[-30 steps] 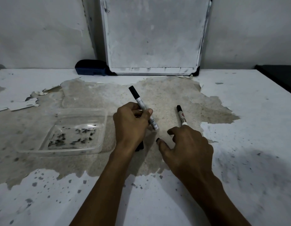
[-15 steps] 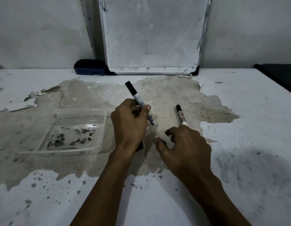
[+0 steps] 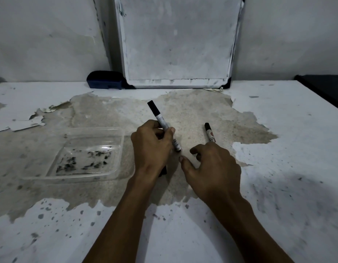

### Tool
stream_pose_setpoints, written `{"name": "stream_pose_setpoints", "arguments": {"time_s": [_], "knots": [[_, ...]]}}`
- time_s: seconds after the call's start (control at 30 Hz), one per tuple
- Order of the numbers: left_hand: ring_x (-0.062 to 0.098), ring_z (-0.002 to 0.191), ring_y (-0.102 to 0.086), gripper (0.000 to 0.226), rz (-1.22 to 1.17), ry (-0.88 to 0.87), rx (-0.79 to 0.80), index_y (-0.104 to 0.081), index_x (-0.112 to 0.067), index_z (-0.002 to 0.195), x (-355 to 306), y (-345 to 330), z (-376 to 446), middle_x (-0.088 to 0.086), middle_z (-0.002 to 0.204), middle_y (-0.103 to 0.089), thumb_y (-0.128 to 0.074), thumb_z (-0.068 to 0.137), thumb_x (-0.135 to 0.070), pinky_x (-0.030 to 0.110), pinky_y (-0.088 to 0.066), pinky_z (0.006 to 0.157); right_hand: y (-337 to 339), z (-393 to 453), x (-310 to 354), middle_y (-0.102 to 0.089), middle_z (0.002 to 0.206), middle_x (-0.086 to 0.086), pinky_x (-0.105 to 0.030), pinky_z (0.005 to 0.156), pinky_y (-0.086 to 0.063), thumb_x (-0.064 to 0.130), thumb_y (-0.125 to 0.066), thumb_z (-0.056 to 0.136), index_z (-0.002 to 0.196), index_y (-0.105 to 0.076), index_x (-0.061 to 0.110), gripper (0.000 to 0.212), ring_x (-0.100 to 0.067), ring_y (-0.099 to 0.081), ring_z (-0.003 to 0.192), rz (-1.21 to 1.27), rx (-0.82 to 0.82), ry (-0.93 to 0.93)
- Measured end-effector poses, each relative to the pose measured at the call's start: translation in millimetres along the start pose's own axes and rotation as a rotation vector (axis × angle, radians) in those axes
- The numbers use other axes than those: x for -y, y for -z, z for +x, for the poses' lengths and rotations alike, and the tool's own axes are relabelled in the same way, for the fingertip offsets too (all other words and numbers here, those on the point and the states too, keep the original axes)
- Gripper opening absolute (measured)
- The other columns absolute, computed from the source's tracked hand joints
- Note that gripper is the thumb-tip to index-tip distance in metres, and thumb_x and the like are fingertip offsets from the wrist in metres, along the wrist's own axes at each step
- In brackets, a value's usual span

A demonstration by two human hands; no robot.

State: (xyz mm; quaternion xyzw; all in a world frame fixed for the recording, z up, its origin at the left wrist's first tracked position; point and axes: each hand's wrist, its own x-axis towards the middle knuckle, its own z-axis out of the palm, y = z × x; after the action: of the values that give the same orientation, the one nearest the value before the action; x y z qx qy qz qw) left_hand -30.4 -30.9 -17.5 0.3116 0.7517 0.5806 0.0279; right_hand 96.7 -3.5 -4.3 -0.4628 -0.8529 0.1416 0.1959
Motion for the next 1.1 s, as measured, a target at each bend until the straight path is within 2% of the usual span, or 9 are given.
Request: {"name": "stream_pose_setpoints", "arguments": {"time_s": [0.1,0.17,0.27,0.4,0.53,0.73,0.8,0.93,1.1], "knots": [[0.008,0.066,-0.074,0.019,-0.103,0.072,-0.009,-0.074,-0.006,0.096,1,2,3,0.002,0.080,-0.077,-0.075,0.084,-0.021,0.029,-0.063,0.067,0,8,3,-0.067,0.100,0.002,-0.036,0.073,-0.055,0.047,-0.061,0.081,0.096,-0.069,0.023,0.030,-0.020,-0.065,0.090,-0.007,-0.020,0.017],[0.012,0.068,-0.076,0.018,-0.180,0.113,-0.008,-0.074,-0.004,0.095,0,4,4,0.005,0.080,-0.077,-0.075,0.085,-0.019,0.035,-0.064,0.068,1,14,6,-0.067,0.100,0.001,-0.035,0.073,-0.054,0.046,-0.064,0.081,0.095,-0.070,0.022,0.028,-0.021,-0.065,0.091,-0.003,-0.039,0.021],[0.016,0.068,-0.077,0.017,-0.302,0.183,0.003,-0.073,0.001,0.093,-2,4,5,0.010,0.079,-0.077,-0.075,0.085,-0.014,0.035,-0.064,0.067,0,20,9,-0.067,0.102,0.001,-0.038,0.077,-0.054,0.044,-0.068,0.080,0.096,-0.071,0.022,0.028,-0.021,-0.063,0.100,-0.012,-0.071,0.023],[0.019,0.068,-0.077,0.015,-0.355,0.222,0.007,-0.073,0.001,0.090,-2,3,5,0.012,0.078,-0.077,-0.075,0.085,-0.014,0.038,-0.064,0.068,-5,26,10,-0.070,0.096,0.002,-0.039,0.078,-0.055,0.037,-0.068,0.083,0.096,-0.074,0.021,0.021,-0.024,-0.064,0.101,-0.022,-0.030,0.002],[0.019,0.069,-0.077,0.016,-0.378,0.209,-0.002,-0.072,0.001,0.091,-9,8,4,0.012,0.078,-0.077,-0.075,0.085,-0.013,0.039,-0.064,0.069,-2,27,13,-0.072,0.091,0.002,-0.035,0.073,-0.055,0.033,-0.068,0.084,0.096,-0.075,0.023,0.018,-0.021,-0.065,0.089,-0.022,-0.054,0.003],[0.018,0.070,-0.077,0.003,-0.514,0.111,-0.129,-0.072,-0.005,0.086,-36,52,13,0.007,0.074,-0.076,-0.073,0.086,-0.008,0.033,-0.063,0.068,22,25,26,-0.068,0.095,0.004,-0.029,0.063,-0.043,0.034,-0.066,0.085,0.098,-0.074,0.026,0.017,-0.019,-0.060,0.090,-0.024,-0.116,0.083],[0.021,0.070,-0.077,0.005,-0.603,0.106,-0.180,-0.071,-0.007,0.082,-42,75,20,0.004,0.070,-0.076,-0.072,0.087,-0.007,0.032,-0.062,0.068,32,25,38,-0.070,0.094,0.003,-0.031,0.065,-0.047,0.031,-0.067,0.085,0.097,-0.074,0.023,0.016,-0.019,-0.061,0.091,0.034,-0.123,0.132],[0.023,0.067,-0.075,0.015,-0.752,0.186,-0.257,-0.070,-0.003,0.073,-37,126,28,0.005,0.062,-0.074,-0.070,0.088,-0.006,0.029,-0.061,0.067,36,25,79,-0.074,0.088,0.001,-0.035,0.072,-0.053,0.031,-0.073,0.080,0.097,-0.075,0.021,0.020,-0.019,-0.064,0.083,0.167,-0.024,0.290],[0.025,0.074,-0.076,0.011,-0.778,0.294,-0.382,-0.070,-0.001,0.080,-6,186,25,0.013,0.074,-0.074,-0.070,0.088,-0.008,0.025,-0.060,0.067,7,28,134,-0.068,0.093,-0.002,-0.032,0.068,-0.047,0.033,-0.078,0.073,0.097,-0.067,0.019,0.030,-0.019,-0.059,0.088,0.097,0.155,0.456]]}}
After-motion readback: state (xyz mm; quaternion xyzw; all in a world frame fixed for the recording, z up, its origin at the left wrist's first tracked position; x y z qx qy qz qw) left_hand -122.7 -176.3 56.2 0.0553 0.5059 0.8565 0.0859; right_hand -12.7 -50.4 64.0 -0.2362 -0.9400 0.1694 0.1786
